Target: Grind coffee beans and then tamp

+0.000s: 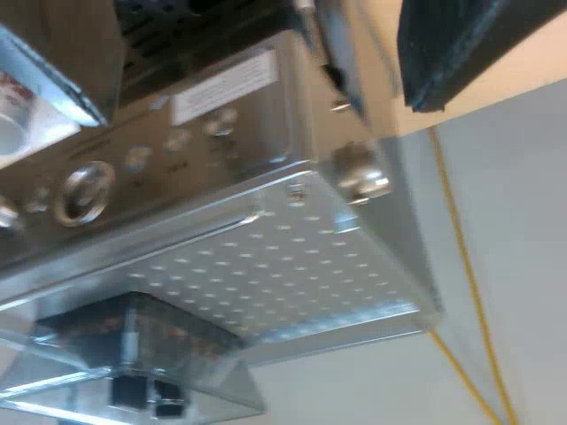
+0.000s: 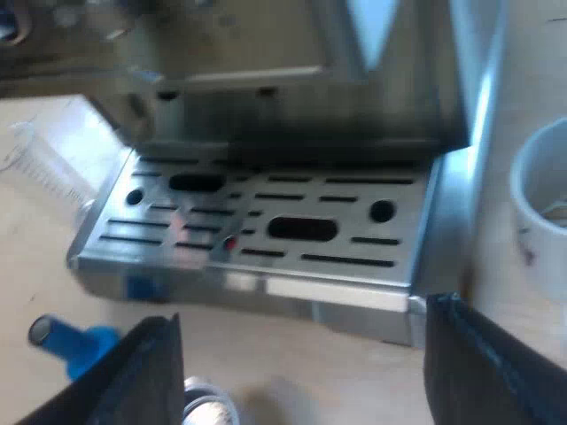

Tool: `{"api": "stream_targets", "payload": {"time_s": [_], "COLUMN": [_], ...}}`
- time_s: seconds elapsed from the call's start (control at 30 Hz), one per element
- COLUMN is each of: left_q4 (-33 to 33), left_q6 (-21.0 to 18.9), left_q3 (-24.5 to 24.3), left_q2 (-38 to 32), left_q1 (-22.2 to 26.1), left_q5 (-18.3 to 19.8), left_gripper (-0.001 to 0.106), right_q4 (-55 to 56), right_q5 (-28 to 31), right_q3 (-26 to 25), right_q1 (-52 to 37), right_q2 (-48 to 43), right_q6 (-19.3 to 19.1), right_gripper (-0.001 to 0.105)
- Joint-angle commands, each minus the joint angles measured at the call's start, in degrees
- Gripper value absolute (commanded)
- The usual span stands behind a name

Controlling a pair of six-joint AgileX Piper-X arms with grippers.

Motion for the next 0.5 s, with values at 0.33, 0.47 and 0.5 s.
{"api": "stream_targets", "payload": {"time_s": [0.33,0.47,0.5], "left_q4": [3.1,3.2,3.2], "left_q6": [-0.4,-0.2,-0.2], "left_q3": [-0.4,-0.4,-0.4], "left_q2": [-1.4,-2.6,-3.1], "left_q1": [6.5,6.5,6.5], "left_q5": [3.4,3.4,3.4], "left_gripper": [0.066,0.066,0.066], "right_q4": [0.8,0.8,0.8], "right_q5": [-11.6,-12.0,-12.0], "right_q3": [-0.9,-0.9,-0.9], "right_q1": [-19.3,-22.8,-23.3], "right_q2": [1.4,1.4,1.4], "right_q6": [-7.4,-9.0,-9.0], "right_gripper": [0.059,0.059,0.059]}}
